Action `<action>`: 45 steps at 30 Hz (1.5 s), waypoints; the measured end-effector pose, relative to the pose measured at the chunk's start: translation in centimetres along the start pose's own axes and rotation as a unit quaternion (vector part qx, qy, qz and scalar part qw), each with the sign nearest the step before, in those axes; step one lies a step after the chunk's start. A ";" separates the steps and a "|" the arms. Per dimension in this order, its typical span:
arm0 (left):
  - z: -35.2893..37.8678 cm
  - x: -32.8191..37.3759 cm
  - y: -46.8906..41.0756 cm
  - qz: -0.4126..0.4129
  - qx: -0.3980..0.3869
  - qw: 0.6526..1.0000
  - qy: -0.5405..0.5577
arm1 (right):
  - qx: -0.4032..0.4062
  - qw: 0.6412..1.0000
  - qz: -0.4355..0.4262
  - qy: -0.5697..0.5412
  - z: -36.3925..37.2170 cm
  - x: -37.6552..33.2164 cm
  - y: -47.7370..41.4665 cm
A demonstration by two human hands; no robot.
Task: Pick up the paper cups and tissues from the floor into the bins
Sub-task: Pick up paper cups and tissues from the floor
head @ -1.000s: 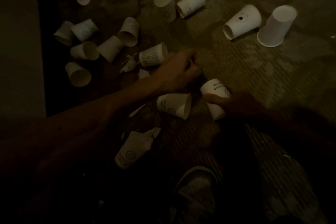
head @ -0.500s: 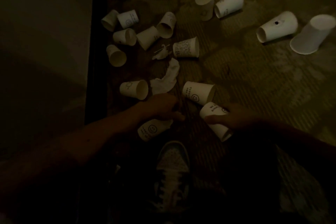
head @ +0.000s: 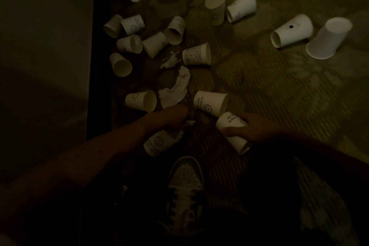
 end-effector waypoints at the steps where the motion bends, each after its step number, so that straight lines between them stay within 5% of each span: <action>1: -0.6 -0.2 -0.3 0.007 0.014 1.000 -0.003 | 0.003 1.000 -0.004 -0.012 -0.2 -0.2 0.1; 7: -7.4 -3.6 -0.5 -0.053 0.189 0.949 0.248 | 0.024 0.997 -0.026 -0.065 -2.5 -1.2 0.1; 11: -10.1 -6.2 -0.4 -0.093 0.303 0.911 0.263 | 0.047 0.993 -0.015 -0.107 -4.2 -1.2 0.0; 20: -2.2 -6.2 -5.3 -0.119 0.161 0.970 0.138 | 0.085 0.988 0.006 -0.128 -5.3 -0.7 -0.3; 27: -1.3 -5.3 -4.3 -0.091 0.219 0.971 0.019 | 0.086 0.984 0.012 -0.155 -5.6 -0.3 -0.5; 34: -5.0 -6.4 -3.3 -0.120 0.323 0.922 0.177 | 0.100 0.980 0.028 -0.171 -6.3 -0.2 -1.1; 39: -9.0 -9.1 -3.1 -0.146 0.397 0.879 0.218 | 0.132 0.973 0.042 -0.185 -7.3 -0.1 -1.5; 45: -12.1 -12.7 -4.2 -0.160 0.414 0.868 0.221 | 0.143 0.963 0.036 -0.227 -8.0 -1.2 -2.1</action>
Point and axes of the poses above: each hand's wrist, its own y-axis away from the middle knuckle, its own z-axis out of the palm, x = y × z, the point moved 9 cm from there along -y, towards the middle knuckle, and after that the axes turned 1 degree about x, right-handed, at the moved point
